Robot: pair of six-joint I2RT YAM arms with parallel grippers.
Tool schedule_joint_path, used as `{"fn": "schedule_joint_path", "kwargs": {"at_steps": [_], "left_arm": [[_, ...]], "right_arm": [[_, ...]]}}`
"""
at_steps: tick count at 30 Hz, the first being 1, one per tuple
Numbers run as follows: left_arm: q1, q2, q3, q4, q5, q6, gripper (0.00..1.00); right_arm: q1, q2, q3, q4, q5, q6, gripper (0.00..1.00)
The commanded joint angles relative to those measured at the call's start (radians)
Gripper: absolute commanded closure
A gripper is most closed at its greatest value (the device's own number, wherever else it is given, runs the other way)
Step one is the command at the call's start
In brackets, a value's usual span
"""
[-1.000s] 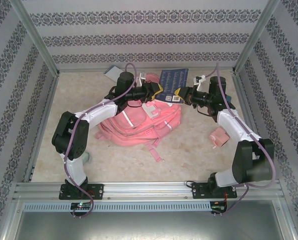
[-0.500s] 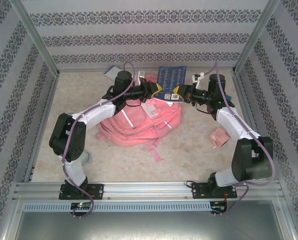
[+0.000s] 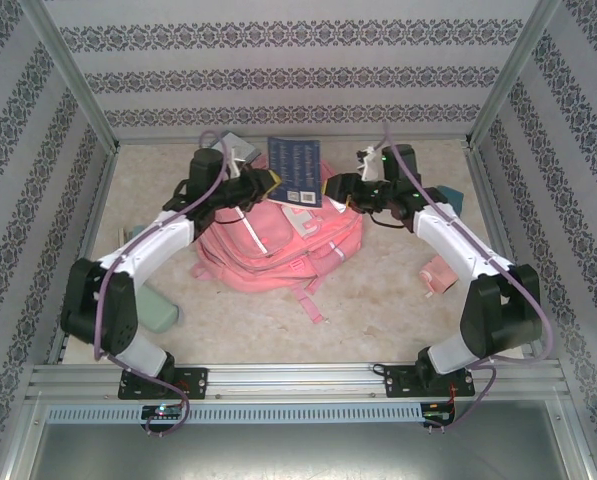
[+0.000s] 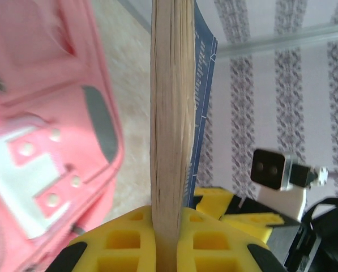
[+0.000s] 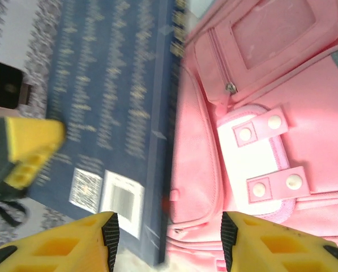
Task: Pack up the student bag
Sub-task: Pass the book, then open the student bag at the center of the table.
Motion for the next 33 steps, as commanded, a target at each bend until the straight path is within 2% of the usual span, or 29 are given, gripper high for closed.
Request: {"fn": "schedule_joint_path", "kwargs": {"at_steps": [1,10,13,19,25,33], "left_arm": [[0.061,-0.128,-0.048,-0.124,-0.108,0.1,1.0],[0.187,-0.416,-0.11,-0.491,-0.377,0.241,1.0],[0.199,-0.487,-0.101,-0.607,-0.482,0.273,1.0],[0.208,-0.594,-0.094,-0.759,-0.622,0.307,1.0],[0.211,-0.666,-0.087,-0.849,-0.69,0.338,1.0],[0.212,-0.719,-0.101,-0.893,-0.693,0.344,1.0]], "right_arm": [[0.085,0.056,0.067,-0.118,0.194,-0.126,0.48],[0.33,0.268,0.268,-0.178,0.394,-0.208,0.51],[0.409,0.344,0.346,-0.199,0.462,-0.243,0.52],[0.526,0.508,0.515,-0.25,0.596,-0.309,0.54],[0.589,0.646,0.666,-0.303,0.69,-0.361,0.54],[0.632,0.791,0.806,-0.381,0.799,-0.413,0.52]]}}
